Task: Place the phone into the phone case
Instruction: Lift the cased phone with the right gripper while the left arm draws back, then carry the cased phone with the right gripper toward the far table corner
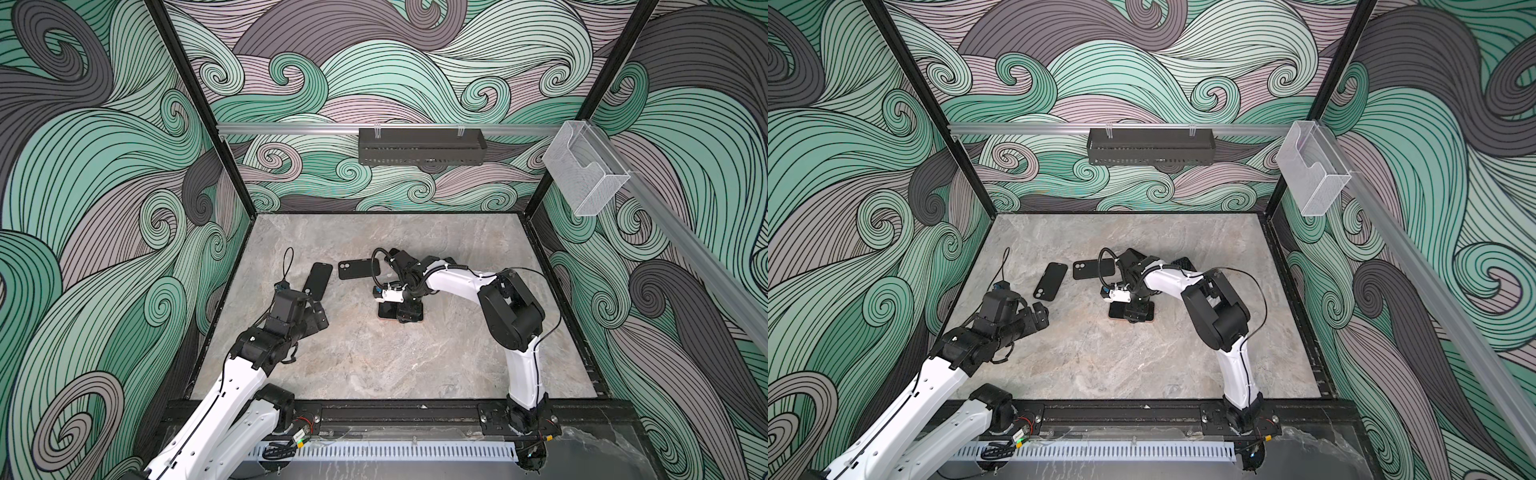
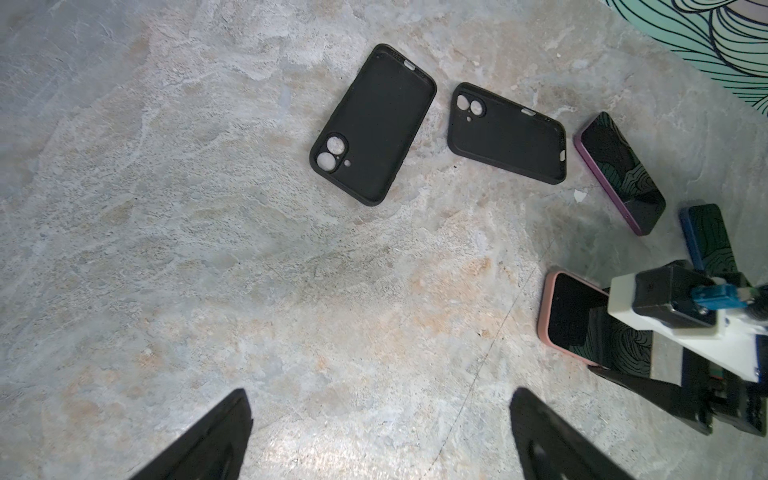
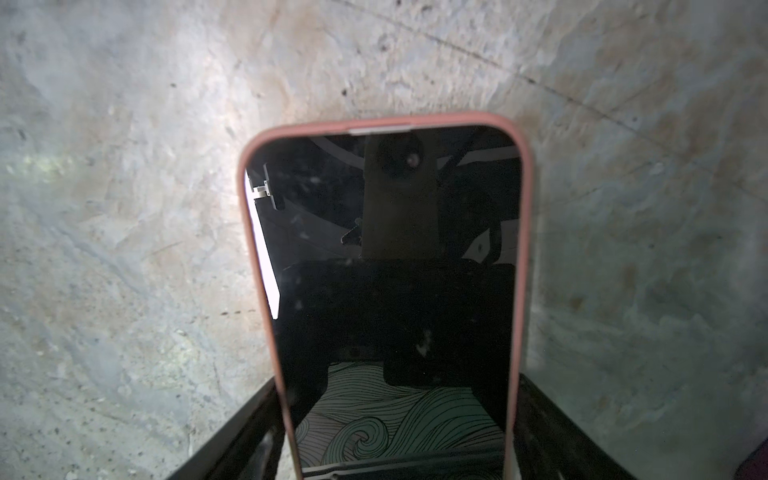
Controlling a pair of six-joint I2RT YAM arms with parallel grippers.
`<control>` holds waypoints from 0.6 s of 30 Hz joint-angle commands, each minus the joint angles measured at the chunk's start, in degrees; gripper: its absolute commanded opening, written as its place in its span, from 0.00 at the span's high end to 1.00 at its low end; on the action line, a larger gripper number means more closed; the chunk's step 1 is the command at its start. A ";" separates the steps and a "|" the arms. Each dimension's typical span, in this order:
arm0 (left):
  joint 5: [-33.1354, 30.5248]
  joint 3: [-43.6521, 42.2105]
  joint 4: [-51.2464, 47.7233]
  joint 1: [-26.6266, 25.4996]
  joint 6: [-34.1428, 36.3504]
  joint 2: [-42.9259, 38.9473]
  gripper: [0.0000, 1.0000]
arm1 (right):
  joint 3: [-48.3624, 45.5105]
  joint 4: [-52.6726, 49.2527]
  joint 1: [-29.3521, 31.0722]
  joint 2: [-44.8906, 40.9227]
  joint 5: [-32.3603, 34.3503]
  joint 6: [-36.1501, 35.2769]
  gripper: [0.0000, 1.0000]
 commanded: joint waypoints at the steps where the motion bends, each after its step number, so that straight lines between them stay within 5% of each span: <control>1: -1.50 0.70 -1.66 0.41 1.32 -0.45 0.01 | -1.89 1.13 0.43 2.66 6.49 2.73 0.29; 8: -0.93 0.48 0.28 0.55 2.02 0.41 0.01 | -5.74 3.02 0.47 -3.28 4.34 11.02 0.49; 18: 1.97 2.09 5.15 1.05 4.02 4.80 0.01 | -6.26 3.23 -3.03 -14.48 0.58 27.84 0.57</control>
